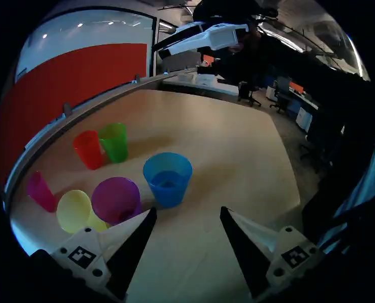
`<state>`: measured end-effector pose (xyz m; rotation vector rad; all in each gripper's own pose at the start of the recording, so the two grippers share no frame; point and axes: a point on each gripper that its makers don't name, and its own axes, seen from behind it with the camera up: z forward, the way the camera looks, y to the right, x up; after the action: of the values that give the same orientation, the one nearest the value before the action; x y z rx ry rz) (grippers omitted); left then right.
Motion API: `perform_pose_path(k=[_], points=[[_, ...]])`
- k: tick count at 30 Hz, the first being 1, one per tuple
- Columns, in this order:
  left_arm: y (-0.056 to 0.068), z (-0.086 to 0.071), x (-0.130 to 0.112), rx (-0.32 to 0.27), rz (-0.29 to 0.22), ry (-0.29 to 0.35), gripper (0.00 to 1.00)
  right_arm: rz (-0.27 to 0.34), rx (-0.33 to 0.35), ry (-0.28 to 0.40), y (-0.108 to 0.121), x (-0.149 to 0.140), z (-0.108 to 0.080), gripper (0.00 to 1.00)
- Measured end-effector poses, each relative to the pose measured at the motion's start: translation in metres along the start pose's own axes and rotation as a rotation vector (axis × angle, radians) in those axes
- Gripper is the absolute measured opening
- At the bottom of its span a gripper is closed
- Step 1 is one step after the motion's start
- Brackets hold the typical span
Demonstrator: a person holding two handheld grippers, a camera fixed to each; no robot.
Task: Pour water
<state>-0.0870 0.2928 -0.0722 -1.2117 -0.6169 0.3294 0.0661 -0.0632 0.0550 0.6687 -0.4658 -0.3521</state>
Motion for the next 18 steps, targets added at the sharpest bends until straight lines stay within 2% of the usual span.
perform_pose_path(k=[9,18], points=[[-0.005,0.011,-0.001,0.034,0.020,-0.012,0.93,0.003,0.004,0.004,0.003,-0.001,0.000,1.00],[-0.013,0.024,-0.001,0.062,0.012,-0.016,0.93,0.002,0.006,-0.004,0.005,-0.007,0.002,1.00]])
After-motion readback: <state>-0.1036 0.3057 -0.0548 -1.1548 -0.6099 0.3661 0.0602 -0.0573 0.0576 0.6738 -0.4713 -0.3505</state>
